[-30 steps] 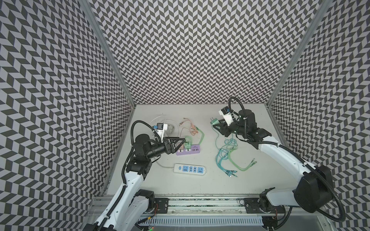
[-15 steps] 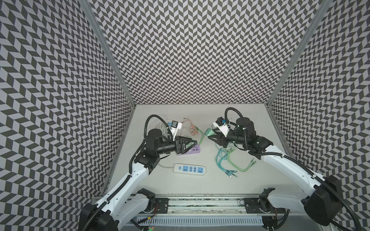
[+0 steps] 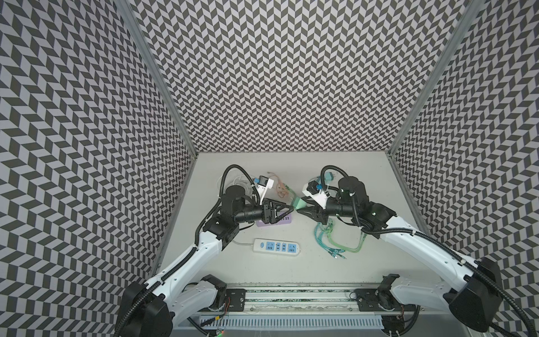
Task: Insert the plug
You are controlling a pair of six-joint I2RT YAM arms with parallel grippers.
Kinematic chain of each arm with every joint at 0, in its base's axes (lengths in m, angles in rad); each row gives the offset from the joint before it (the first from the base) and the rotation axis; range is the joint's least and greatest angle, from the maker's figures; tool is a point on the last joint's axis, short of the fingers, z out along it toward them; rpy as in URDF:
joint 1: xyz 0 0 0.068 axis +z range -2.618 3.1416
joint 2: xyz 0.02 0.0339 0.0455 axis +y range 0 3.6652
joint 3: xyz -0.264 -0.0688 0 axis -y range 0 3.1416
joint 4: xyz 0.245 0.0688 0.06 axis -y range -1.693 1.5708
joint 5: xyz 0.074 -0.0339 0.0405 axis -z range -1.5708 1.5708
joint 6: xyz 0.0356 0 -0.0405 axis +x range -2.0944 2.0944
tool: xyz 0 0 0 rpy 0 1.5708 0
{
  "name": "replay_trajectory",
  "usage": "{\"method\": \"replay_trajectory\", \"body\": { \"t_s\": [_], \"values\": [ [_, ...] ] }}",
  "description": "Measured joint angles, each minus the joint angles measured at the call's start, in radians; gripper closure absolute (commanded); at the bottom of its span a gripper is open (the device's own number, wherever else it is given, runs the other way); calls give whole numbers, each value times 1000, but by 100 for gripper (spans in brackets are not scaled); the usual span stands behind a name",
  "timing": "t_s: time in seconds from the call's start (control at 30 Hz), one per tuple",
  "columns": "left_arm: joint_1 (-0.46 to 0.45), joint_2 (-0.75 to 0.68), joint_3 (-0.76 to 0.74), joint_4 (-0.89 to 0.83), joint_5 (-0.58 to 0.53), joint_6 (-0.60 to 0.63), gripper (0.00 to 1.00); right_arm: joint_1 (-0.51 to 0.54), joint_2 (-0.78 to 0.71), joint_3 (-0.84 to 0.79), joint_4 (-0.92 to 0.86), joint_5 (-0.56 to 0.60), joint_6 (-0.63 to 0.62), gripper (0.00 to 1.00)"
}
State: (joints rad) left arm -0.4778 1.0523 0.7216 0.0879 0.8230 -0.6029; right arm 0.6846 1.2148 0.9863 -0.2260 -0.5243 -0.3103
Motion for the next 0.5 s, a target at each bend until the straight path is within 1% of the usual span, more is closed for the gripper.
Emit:
{"method": "replay_trajectory", "body": {
  "t_s": [0.23,0.5],
  "values": [
    [-13,6,1,-3,0,8,34,32,0,8,-15,5,-15,75],
    [-21,27,9,-9,0,8,44,56,2,21,-36,27,-32,75]
  ]
}}
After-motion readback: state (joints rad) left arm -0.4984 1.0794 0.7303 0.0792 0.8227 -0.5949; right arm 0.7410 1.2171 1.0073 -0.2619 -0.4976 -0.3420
